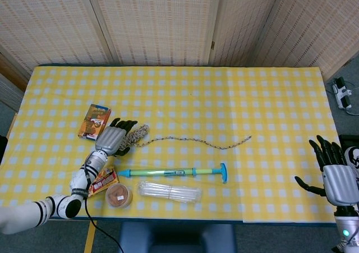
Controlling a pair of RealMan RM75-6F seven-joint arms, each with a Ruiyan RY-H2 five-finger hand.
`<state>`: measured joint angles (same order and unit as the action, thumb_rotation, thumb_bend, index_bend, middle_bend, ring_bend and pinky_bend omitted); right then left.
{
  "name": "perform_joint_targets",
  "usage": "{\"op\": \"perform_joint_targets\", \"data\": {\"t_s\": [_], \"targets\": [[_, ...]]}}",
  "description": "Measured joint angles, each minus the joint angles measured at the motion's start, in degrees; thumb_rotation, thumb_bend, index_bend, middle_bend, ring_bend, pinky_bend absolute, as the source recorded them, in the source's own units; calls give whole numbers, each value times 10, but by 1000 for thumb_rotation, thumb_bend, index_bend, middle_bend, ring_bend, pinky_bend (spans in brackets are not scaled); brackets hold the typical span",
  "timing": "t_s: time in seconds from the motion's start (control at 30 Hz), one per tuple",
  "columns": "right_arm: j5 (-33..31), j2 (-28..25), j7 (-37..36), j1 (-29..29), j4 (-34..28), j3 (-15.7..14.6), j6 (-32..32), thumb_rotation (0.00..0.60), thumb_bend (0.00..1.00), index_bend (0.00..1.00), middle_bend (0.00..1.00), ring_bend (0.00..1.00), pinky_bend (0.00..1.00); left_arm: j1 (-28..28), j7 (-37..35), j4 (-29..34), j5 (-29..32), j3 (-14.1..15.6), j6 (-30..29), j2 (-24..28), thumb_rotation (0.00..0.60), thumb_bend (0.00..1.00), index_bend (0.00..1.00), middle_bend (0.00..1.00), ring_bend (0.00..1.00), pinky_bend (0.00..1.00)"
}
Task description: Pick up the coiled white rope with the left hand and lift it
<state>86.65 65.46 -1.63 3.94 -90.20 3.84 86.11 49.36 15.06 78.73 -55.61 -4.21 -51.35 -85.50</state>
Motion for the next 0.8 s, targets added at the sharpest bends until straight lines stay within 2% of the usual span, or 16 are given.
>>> {"op": "perform_joint_targets", "data": {"t_s": [0.27,0.6,0.8], "targets": [[5,-1,-5,-1,0,-3,0,482,242,0,0,36,0,-14,41,-29,19,3,-12,-41,592,375,135,134,166,101],[3,0,-9,-3,2,-3,2,481,242,0,0,36,0,-18,103,-134,54,-12,-15,-97,600,376,206,199,245,117],[5,4,-12,1,7,-3,-3,480,243,0,0,31,0,-34,92,-121,45,-19,-14,-92,600,377,264,241,275,178]]}}
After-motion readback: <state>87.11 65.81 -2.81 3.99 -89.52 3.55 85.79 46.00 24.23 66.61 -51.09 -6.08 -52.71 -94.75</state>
